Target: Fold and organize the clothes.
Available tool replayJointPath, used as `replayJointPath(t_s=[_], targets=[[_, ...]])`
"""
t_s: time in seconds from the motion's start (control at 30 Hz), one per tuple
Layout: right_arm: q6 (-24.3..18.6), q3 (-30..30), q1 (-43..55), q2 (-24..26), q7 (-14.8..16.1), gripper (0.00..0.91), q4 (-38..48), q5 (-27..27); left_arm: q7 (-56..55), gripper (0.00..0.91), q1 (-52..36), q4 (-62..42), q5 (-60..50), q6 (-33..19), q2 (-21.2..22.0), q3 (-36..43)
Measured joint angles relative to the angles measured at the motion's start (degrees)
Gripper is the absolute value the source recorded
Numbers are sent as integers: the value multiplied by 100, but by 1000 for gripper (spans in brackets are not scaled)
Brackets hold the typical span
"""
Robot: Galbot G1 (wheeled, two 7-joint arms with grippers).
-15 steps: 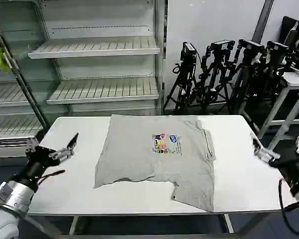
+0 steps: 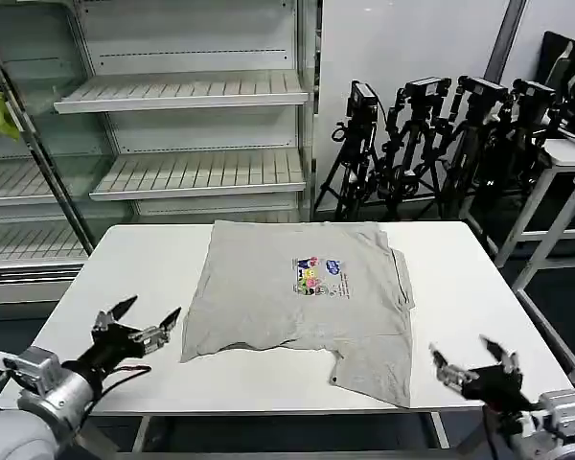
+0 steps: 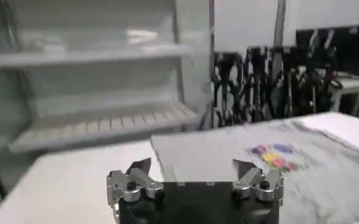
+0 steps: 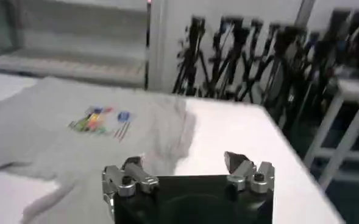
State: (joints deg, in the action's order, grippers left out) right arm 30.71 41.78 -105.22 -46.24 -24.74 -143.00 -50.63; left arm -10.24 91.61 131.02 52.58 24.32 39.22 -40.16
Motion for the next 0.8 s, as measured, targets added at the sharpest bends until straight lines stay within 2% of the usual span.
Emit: replayJointPath(t_s=[0.37,0.8], targets=[[57,-703,327,-189,-108,907,228,-13,31,907,-351,-490,-21,134,163,790],[-6,-1243,546,-429,-76,907,527,304,94,907,-729,-1021,-200,170,350,1360]])
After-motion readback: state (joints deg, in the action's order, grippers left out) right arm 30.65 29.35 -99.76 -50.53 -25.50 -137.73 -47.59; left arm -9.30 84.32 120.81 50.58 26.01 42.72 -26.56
